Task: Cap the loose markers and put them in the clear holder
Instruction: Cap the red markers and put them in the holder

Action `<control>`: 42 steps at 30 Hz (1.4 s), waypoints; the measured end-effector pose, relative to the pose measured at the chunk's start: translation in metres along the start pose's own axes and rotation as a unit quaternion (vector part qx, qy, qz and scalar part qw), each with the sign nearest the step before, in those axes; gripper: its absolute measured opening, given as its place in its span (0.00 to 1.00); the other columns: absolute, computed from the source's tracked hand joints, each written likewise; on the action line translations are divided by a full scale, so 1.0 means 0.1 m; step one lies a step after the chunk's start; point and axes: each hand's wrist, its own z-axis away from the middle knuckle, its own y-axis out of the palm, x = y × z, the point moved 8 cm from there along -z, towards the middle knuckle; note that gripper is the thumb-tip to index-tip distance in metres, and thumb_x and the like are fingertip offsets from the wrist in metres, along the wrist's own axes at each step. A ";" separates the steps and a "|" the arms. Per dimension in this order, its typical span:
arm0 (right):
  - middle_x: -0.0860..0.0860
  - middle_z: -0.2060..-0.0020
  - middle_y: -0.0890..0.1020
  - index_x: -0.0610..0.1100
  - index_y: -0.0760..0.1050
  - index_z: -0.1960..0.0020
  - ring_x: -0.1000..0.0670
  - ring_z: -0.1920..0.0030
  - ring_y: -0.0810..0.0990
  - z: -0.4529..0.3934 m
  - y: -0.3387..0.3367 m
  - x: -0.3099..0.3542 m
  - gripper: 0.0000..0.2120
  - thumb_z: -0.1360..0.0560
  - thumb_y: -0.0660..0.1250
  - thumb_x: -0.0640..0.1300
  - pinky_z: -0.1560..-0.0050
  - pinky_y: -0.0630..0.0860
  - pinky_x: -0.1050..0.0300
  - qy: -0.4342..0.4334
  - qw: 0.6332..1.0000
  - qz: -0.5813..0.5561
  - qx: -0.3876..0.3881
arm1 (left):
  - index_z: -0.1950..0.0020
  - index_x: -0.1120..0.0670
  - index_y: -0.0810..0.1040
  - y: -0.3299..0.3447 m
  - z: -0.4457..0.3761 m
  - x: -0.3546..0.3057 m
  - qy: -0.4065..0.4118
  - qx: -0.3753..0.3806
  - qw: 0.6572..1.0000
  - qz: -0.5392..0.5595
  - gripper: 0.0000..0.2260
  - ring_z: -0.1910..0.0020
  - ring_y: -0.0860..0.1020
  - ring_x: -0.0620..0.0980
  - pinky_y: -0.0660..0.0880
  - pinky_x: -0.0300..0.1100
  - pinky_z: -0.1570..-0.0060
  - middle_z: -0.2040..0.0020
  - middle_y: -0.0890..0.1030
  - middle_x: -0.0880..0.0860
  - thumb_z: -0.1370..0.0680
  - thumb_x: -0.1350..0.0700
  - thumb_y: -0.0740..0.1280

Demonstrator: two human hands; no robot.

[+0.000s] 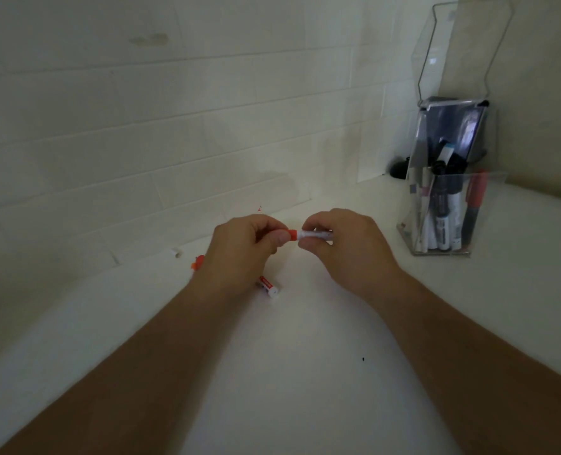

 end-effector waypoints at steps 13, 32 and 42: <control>0.58 0.57 0.82 0.56 0.82 0.51 0.55 0.57 0.79 0.06 -0.07 0.05 0.07 0.24 0.72 0.58 0.55 0.75 0.55 0.068 0.998 -0.002 0.011 | 0.54 0.45 0.85 -0.01 0.07 -0.10 -0.008 -0.009 0.999 0.037 0.02 0.58 0.81 0.37 0.72 0.30 0.59 0.61 0.84 0.41 0.25 0.51 0.73; 0.59 0.62 0.78 0.55 0.79 0.39 0.47 0.51 0.70 -0.06 -1.15 0.47 0.10 0.16 0.62 0.52 0.49 0.73 0.44 -0.035 0.964 0.263 0.017 | 0.34 0.41 0.78 0.10 0.26 -0.61 0.134 -0.009 0.976 0.171 0.15 0.49 0.81 0.36 0.73 0.29 0.47 0.51 0.85 0.40 0.19 0.54 0.67; 0.52 0.52 0.82 0.54 0.77 0.47 0.49 0.53 0.82 -0.14 -1.99 -0.32 0.04 0.19 0.67 0.45 0.53 0.78 0.59 0.112 0.978 0.133 -0.117 | 0.43 0.39 0.83 0.43 0.35 -0.75 0.232 0.044 0.971 0.045 0.11 0.52 0.76 0.28 0.68 0.25 0.52 0.53 0.78 0.28 0.24 0.44 0.66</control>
